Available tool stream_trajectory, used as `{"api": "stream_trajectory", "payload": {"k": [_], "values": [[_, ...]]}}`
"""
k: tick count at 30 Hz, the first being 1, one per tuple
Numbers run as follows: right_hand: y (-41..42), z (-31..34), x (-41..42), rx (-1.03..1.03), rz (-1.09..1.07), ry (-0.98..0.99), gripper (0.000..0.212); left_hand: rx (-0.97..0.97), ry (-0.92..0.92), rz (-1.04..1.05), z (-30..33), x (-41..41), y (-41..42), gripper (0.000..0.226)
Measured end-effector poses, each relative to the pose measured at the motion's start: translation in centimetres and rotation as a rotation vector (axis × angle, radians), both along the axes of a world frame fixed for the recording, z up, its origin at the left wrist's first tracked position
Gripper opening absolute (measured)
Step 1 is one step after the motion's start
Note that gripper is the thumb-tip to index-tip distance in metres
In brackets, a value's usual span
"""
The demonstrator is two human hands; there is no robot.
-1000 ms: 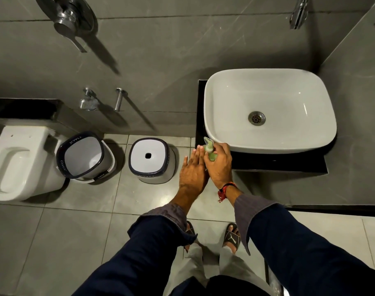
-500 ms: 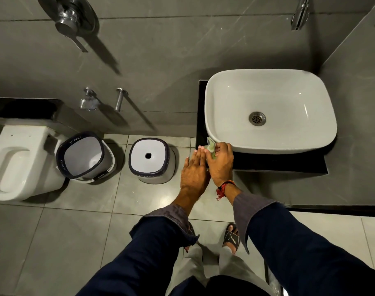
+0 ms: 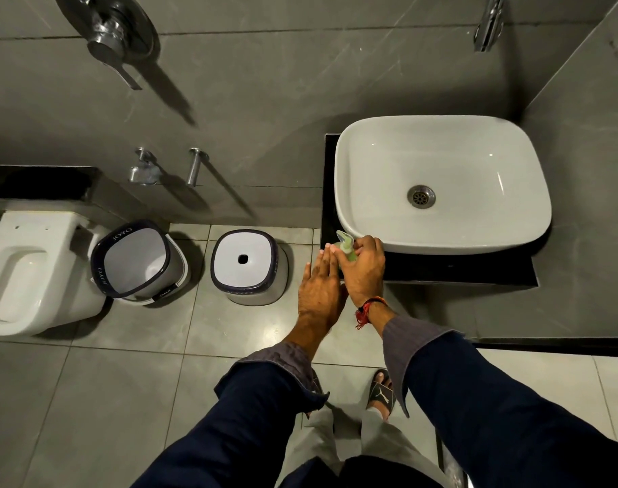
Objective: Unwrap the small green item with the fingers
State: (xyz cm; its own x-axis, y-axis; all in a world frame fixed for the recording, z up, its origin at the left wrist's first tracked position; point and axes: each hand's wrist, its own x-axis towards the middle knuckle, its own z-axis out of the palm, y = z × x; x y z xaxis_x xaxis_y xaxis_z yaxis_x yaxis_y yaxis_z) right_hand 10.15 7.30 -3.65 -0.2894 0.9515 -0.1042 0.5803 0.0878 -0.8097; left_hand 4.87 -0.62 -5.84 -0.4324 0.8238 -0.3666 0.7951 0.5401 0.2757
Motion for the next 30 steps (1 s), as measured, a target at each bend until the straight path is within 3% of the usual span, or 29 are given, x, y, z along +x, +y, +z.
{"api": "stream_trajectory", "payload": {"k": [4,9,15,20,30], "values": [[-0.7,0.4,0.1,0.023,0.069,-0.002,0.045,-0.001,0.005,-0.029,0.0,-0.2,-0.1,0.08],[-0.3,0.5,0.2,0.031,0.06,0.003,0.031,-0.021,0.027,-0.015,-0.1,-0.1,0.1,0.081],[-0.6,0.9,0.1,0.028,0.052,-0.005,0.043,-0.022,0.008,-0.025,0.1,0.1,0.1,0.082],[-0.3,0.7,0.2,0.029,0.082,-0.041,0.036,-0.019,0.015,-0.017,-0.1,0.0,0.1,0.081],[0.3,0.3,0.9,-0.024,0.018,-0.015,0.046,-0.006,0.022,0.009,-0.7,0.0,0.3,0.081]]}}
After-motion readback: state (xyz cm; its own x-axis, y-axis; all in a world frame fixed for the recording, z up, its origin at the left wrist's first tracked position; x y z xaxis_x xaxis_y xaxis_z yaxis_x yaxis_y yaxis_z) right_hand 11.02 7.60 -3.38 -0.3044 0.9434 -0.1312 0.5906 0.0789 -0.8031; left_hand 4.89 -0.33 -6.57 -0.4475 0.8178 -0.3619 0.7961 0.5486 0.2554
